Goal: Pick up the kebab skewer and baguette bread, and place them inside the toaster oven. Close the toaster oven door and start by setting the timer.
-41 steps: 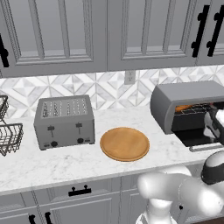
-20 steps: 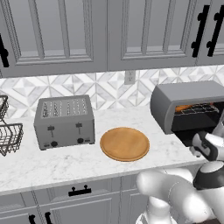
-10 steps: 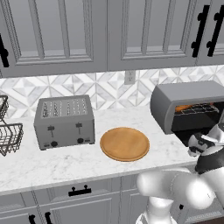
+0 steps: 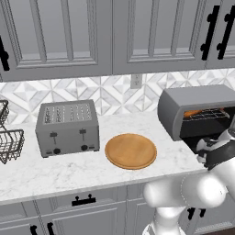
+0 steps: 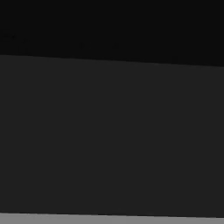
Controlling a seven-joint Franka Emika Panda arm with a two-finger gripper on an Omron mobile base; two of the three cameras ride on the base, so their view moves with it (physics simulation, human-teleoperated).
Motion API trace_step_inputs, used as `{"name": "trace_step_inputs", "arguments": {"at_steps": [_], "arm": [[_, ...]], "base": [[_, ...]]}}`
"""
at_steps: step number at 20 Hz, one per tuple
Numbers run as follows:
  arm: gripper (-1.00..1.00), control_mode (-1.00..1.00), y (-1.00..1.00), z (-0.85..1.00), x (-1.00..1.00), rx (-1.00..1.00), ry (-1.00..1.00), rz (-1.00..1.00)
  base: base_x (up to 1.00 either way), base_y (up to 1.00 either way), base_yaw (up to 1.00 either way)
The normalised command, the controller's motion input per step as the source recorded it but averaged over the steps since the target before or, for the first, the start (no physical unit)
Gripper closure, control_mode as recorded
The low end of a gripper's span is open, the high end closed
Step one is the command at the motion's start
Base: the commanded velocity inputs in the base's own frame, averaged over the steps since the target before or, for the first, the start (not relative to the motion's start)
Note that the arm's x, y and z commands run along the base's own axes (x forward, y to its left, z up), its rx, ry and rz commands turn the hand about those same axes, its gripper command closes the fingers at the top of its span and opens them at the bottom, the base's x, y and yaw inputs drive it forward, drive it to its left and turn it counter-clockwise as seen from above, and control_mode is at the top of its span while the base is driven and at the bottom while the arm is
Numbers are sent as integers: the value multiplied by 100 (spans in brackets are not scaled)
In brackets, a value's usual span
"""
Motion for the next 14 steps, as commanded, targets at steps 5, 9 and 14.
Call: {"name": "trace_step_inputs", "arguments": {"at_steps": [5, 9, 14], "arm": [[-100, -100, 0, 0, 18, 0, -6, 0], [-100, -100, 1, 0, 15, 0, -14, 0], [-100, -100, 10, 0, 43, 0, -18, 0]], "base": [[0, 0, 0], [0, 0, 0], [0, 0, 0]]}}
